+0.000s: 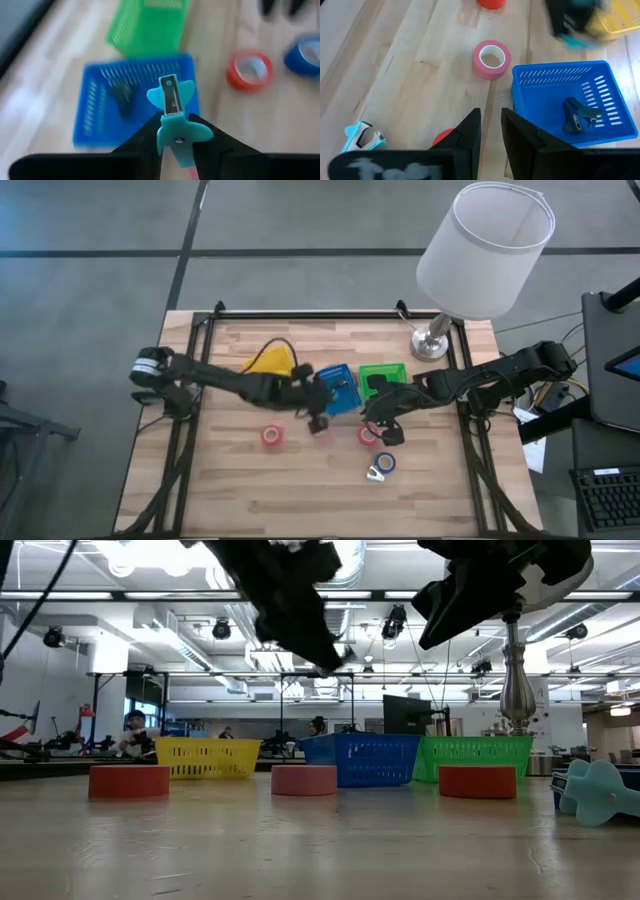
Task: Pick and place Stapler, Stapler remover, tape
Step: Put the left light blue staple remover into the blue basket, then put the light blue staple remover into the blue basket
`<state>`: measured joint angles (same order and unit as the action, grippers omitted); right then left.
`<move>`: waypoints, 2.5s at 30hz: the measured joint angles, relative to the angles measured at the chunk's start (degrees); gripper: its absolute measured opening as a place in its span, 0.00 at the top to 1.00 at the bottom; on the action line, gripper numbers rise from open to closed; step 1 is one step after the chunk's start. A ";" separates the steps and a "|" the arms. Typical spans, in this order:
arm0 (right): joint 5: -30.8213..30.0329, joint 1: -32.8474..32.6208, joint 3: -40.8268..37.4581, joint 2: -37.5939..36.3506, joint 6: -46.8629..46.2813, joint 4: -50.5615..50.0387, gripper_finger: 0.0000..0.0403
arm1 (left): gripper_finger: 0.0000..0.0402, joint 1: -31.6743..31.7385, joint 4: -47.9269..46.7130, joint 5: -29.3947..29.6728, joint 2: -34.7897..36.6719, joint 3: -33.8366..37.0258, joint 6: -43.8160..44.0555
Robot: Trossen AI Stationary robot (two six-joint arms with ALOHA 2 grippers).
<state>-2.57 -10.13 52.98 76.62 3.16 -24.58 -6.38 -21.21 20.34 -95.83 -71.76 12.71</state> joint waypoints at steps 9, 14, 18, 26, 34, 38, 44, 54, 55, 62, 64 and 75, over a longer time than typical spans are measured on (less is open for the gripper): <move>-0.02 0.00 -1.61 0.00 0.02 -0.15 0.81 | 0.79 9.19 9.77 -2.42 -12.03 0.89 -4.14; 0.00 0.00 -2.88 0.00 0.98 -0.53 0.82 | 0.76 9.56 10.87 -6.68 -15.37 0.85 -4.55; 0.00 0.02 -3.39 0.00 2.64 -0.55 0.82 | 0.67 9.14 10.67 -6.62 -15.47 0.84 -7.07; 0.00 0.00 -3.40 0.00 2.80 -0.44 0.80 | 0.56 8.72 10.66 -6.19 -12.03 -0.43 -9.71; 0.02 0.00 -3.40 0.00 0.29 -0.57 0.80 | 0.56 5.68 10.65 -6.14 -7.46 -2.24 -9.50; 0.09 0.00 -3.40 0.00 0.09 -0.66 0.82 | 0.57 2.95 10.30 -6.34 -6.31 -2.15 -9.40; 0.19 0.00 -3.40 0.00 -2.72 -0.63 0.81 | 0.57 -1.24 9.85 -6.36 -6.60 -2.11 -9.29; 4.10 -3.47 -5.35 0.00 -16.06 1.40 0.81 | 0.62 -3.14 1.41 4.75 -4.76 -2.46 -9.67; 3.93 -4.37 -6.09 0.00 -18.26 2.73 0.81 | 0.62 -3.10 0.49 5.06 -4.23 -2.48 -9.69; 4.34 -14.38 -8.87 2.52 -27.42 8.50 0.79 | 0.66 -3.10 -2.13 5.27 -2.12 -2.43 -11.17; 4.35 -16.15 -8.55 3.88 -30.22 8.42 0.77 | 0.66 -3.10 -2.17 5.27 -1.75 -2.41 -11.17; 11.64 -19.92 -7.52 14.22 -43.83 8.87 0.72 | 0.66 -3.10 -2.87 5.31 -1.36 -2.17 -11.23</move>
<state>9.07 -30.05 45.46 90.84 -40.67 -15.70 -9.47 -24.07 25.65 -97.19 -73.93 1.48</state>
